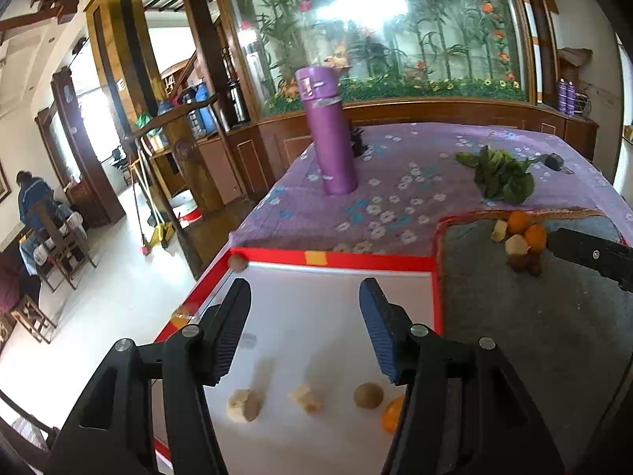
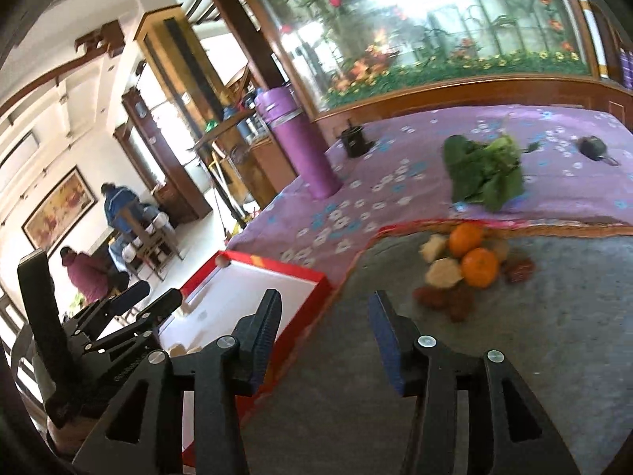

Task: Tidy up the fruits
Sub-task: 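Grasp a dark red date from the fruit pile with the right tool, then grasp another dark red date with the left tool while the right tool holds its date, then carry both dates into the white tray and open both tools, then move both tools back to the fruit pile and grasp a dark red date with the right tool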

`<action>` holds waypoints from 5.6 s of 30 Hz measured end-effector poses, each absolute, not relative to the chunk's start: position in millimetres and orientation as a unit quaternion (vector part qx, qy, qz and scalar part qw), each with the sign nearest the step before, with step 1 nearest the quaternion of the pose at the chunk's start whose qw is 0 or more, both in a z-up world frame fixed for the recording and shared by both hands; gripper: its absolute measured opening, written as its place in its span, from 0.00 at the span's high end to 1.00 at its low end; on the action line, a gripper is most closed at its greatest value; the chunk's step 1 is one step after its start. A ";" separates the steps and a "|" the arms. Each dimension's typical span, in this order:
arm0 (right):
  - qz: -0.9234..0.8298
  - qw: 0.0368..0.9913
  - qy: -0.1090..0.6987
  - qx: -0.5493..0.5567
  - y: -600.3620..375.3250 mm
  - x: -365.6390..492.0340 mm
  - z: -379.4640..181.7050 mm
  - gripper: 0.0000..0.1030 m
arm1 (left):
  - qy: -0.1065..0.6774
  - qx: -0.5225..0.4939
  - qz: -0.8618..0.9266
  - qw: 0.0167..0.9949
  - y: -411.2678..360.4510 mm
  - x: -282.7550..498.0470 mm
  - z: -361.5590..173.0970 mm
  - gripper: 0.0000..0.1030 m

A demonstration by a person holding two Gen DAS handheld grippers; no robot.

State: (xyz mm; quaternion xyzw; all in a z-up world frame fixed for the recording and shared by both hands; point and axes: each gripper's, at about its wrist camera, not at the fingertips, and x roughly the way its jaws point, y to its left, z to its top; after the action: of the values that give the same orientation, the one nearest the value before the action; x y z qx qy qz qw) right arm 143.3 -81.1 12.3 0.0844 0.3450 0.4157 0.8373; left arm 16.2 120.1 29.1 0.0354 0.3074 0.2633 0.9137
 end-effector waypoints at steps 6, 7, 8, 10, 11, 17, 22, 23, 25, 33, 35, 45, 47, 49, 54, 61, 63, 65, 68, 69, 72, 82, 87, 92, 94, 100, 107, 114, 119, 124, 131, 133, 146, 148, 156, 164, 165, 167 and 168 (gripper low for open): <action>0.405 0.842 0.341 0.101 -102.8 153.5 12.7 0.52 | 0.304 0.053 0.252 0.917 99.2 30.2 36.9 0.44; 0.403 0.844 0.339 0.103 -106.6 155.0 12.7 0.52 | 0.304 0.055 0.250 0.917 96.4 32.4 37.6 0.44; 0.401 0.845 0.338 0.106 -110.6 156.9 12.0 0.52 | 0.305 0.058 0.247 0.918 93.1 35.4 38.3 0.44; 0.398 0.845 0.339 0.111 -117.0 160.3 11.7 0.52 | 0.306 0.063 0.244 0.918 87.3 40.5 37.7 0.44; 0.395 0.846 0.339 0.113 -120.7 161.1 11.4 0.52 | 0.307 0.066 0.242 0.918 84.3 43.3 37.6 0.44; 0.382 0.851 0.339 0.123 -138.8 172.5 9.1 0.52 | 0.312 0.080 0.228 0.919 68.9 58.6 37.5 0.44; 0.371 0.851 0.360 0.087 -141.1 184.3 2.0 0.50 | 0.328 0.095 0.203 0.918 56.7 76.7 27.9 0.31; 0.367 0.851 0.367 0.073 -139.4 187.1 -1.0 0.50 | 0.338 0.099 0.192 0.916 53.8 82.7 22.4 0.29; 0.362 0.849 0.384 0.036 -134.2 194.9 -9.4 0.49 | 0.355 0.106 0.178 0.912 49.5 90.8 13.4 0.29; 0.367 0.820 0.434 -0.063 -94.8 214.9 -40.3 0.49 | 0.409 0.094 0.132 0.898 49.2 113.2 -9.7 0.29; 0.375 0.815 0.434 -0.078 -82.0 215.0 -43.9 0.50 | 0.412 0.088 0.134 0.897 52.6 114.6 -9.7 0.29; 0.374 0.819 0.417 -0.124 -60.3 214.6 -58.3 0.81 | 0.424 0.055 0.109 0.897 57.1 122.1 -7.3 0.29; 0.381 0.816 0.420 -0.109 -70.3 218.0 -56.5 0.82 | 0.425 0.058 0.102 0.897 50.6 125.8 -7.9 0.29; 0.393 0.813 0.421 -0.084 -85.2 222.4 -52.1 0.81 | 0.428 0.064 0.097 0.897 42.1 131.1 -10.0 0.29; 0.405 0.813 0.416 0.038 -132.9 245.1 -29.0 0.81 | 0.438 0.068 0.063 0.894 22.3 151.1 -19.2 0.30; 0.377 0.807 0.435 0.130 -167.1 267.1 -26.7 0.81 | 0.451 0.089 0.015 0.888 0.8 176.6 -33.0 0.30; 0.373 0.807 0.436 0.137 -168.6 268.0 -25.9 0.81 | 0.453 0.096 0.001 0.886 -2.3 181.7 -34.6 0.37; 0.370 0.804 0.441 0.145 -170.3 270.2 -27.9 0.81 | 0.464 0.100 -0.015 0.880 -4.6 187.4 -38.4 0.50; 0.366 0.800 0.449 0.155 -172.1 272.2 -30.4 0.81 | 0.482 0.086 -0.035 0.871 -3.7 194.5 -47.9 0.64; 0.364 0.801 0.449 0.155 -172.5 272.8 -30.5 0.81 | 0.478 0.077 -0.039 0.874 -3.0 195.2 -48.7 0.67; 0.360 0.801 0.452 0.157 -172.5 274.5 -33.2 0.81 | 0.471 0.082 -0.039 0.877 -4.6 191.6 -48.1 0.81; 0.362 0.810 0.438 0.149 -171.1 273.0 -33.3 0.81 | 0.438 0.028 -0.028 0.898 9.5 155.1 -29.5 0.87; 0.361 0.814 0.431 0.144 -169.1 273.7 -34.7 0.81 | 0.397 0.016 -0.006 0.918 17.3 103.9 -3.2 0.86; 0.357 0.822 0.423 0.139 -166.2 272.5 -36.7 0.81 | 0.361 0.001 0.042 0.932 43.3 53.9 17.0 0.86; 0.350 0.828 0.419 0.131 -161.5 267.6 -35.5 0.81 | 0.351 -0.003 0.074 0.933 60.4 36.7 22.3 0.86; 0.394 0.821 0.401 0.100 -119.2 222.8 -13.0 0.81 | 0.349 -0.033 0.133 0.927 112.8 5.6 20.1 0.86; 0.486 0.786 0.378 0.065 -37.3 149.7 10.8 0.82 | 0.341 -0.046 0.198 0.918 142.0 -11.5 9.5 0.86; 0.534 0.756 0.377 0.046 10.2 96.0 1.5 0.82 | 0.333 -0.041 0.234 0.912 157.5 -23.1 3.7 0.86; 0.548 0.742 0.383 0.046 21.8 84.3 -12.6 0.82 | 0.330 -0.042 0.252 0.909 167.1 -32.4 -0.7 0.86; 0.544 0.736 0.400 0.051 27.5 86.1 -30.0 0.82 | 0.334 -0.044 0.257 0.906 174.0 -34.2 -5.2 0.86; 0.548 0.731 0.404 0.046 30.8 86.9 -37.9 0.82 | 0.339 -0.034 0.267 0.901 177.5 -30.4 -13.3 0.86; 0.550 0.729 0.405 0.040 33.5 85.8 -39.1 0.82 | 0.343 -0.034 0.268 0.900 179.2 -29.2 -15.8 0.86; 0.548 0.725 0.415 0.037 33.6 86.0 -41.8 0.72 | 0.367 -0.035 0.283 0.885 187.0 -26.1 -26.4 0.76; 0.546 0.723 0.421 0.055 30.2 91.5 -42.6 0.70 | 0.366 -0.031 0.284 0.886 185.9 -26.3 -26.0 0.63; 0.534 0.721 0.432 0.088 21.9 102.7 -44.4 0.67 | 0.358 -0.019 0.277 0.892 172.6 -26.1 -19.2 0.41; 0.520 0.739 0.415 0.103 -8.8 114.2 -28.0 0.66 | 0.350 0.009 0.245 0.904 146.5 -13.1 -3.8 0.40; 0.513 0.746 0.411 0.111 -19.9 121.4 -22.9 0.66 | 0.348 0.011 0.239 0.906 142.8 -11.3 -1.5 0.39; 0.487 0.766 0.401 0.123 -47.7 140.5 -12.5 0.64 | 0.346 0.022 0.225 0.911 133.2 -4.6 3.1 0.39; 0.467 0.780 0.395 0.132 -66.6 154.0 -8.2 0.62 | 0.346 0.027 0.214 0.913 126.6 0.4 5.4 0.39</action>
State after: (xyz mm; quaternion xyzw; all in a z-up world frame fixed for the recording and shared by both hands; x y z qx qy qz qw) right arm 154.0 -66.6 -8.2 0.1323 0.3953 0.4670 0.7799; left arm 0.4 126.6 5.4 0.0273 0.3457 0.2141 0.9132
